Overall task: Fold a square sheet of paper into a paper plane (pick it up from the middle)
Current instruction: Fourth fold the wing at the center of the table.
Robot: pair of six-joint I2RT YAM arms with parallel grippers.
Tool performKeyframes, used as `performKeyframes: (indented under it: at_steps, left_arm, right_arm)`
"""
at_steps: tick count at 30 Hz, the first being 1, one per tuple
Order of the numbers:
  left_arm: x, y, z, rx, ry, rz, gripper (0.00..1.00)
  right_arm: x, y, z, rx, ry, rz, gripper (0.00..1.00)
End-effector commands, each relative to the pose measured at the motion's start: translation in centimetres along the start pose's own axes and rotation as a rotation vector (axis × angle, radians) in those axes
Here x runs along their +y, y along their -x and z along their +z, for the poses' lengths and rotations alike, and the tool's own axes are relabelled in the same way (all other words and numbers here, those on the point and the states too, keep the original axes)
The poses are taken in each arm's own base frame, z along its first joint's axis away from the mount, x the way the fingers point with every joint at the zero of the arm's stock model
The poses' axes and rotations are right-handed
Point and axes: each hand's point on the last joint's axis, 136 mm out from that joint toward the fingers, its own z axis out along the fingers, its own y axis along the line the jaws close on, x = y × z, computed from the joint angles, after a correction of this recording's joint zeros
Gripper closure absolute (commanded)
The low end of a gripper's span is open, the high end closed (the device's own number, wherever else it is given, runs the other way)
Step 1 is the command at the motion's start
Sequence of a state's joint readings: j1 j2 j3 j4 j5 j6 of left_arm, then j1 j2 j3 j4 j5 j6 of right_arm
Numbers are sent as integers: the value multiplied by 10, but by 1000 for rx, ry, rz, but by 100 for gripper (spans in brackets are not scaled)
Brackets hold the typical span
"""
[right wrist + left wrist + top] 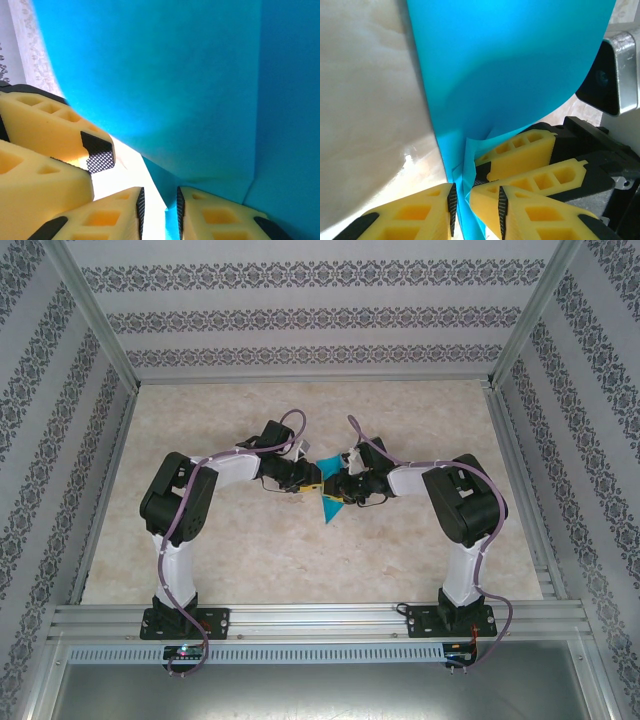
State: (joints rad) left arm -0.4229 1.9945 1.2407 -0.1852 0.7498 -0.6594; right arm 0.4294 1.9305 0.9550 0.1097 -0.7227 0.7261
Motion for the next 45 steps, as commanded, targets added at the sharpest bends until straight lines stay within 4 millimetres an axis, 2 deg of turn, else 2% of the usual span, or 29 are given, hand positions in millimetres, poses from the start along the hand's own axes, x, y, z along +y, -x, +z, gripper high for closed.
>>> performKeyframes:
  at_steps: [1,10,13,18,21,29,35,39,45]
  left_arm:
    - [-3,26,-6,-77,5,37,69]
    - [1,33,-10,-97,15,-5,67]
    - [-2,29,-5,-72,-16,-11,67]
    - [8,18,8,-21,-2,-24,67]
    - [10,20,13,-20,-9,-36,67]
    - [-4,14,21,5,-59,-8,68]
    - [4,5,26,34,-48,-10,73]
    - [6,5,27,36,-39,-7,83]
    - [13,3,22,44,24,17,91]
  right_arm:
    - [-9,-25,8,68,-30,-32,74]
    - [-7,-24,7,66,-25,-42,74]
    - [-6,-23,7,65,-25,-47,74]
    - [-3,-22,5,59,-16,-63,73]
    - [-2,-23,4,55,-16,-68,73]
    - [-3,-22,4,59,-24,-65,73]
    - [-3,-22,3,59,-24,-60,73]
    - [-2,-22,3,59,-25,-63,73]
    - [-2,-22,2,57,-27,-62,73]
